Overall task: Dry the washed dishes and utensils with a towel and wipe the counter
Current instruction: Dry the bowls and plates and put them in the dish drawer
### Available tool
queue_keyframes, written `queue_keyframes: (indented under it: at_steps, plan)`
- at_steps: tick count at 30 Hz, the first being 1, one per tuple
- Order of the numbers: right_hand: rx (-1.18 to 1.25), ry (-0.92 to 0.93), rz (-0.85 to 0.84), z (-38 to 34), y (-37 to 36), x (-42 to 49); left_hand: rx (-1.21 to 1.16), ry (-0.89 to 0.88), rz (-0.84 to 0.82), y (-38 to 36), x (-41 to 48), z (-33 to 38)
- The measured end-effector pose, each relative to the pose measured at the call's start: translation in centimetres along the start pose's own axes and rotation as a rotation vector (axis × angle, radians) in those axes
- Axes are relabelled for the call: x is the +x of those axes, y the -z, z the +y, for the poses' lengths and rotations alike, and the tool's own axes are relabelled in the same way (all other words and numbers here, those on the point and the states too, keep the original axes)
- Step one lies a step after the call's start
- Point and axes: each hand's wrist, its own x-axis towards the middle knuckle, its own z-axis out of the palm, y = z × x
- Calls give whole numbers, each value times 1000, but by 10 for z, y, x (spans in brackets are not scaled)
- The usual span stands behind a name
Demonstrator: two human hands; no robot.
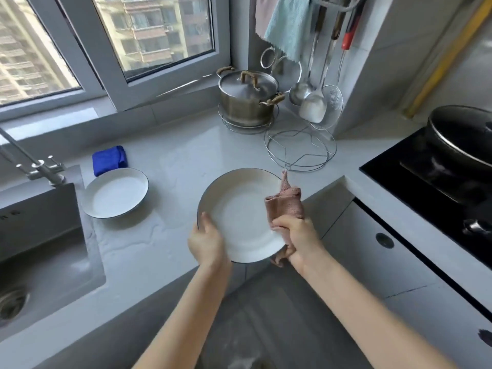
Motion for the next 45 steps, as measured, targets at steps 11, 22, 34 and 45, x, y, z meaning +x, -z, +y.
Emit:
queue_keyframes:
  at_steps: [11,22,34,45]
  plan:
    - [-389,46,-172,-16,113,-86,694,-462,-682,65,-75,-24]
    - [-5,44,-32,57,216,-253,437,-312,-739,109,-215,-115]
    - [55,208,461,136,332,-405,270,19,-660,57,-398,-225]
    - [-441,37,577,170,611,-523,493,20,-962,-15,-601,-345]
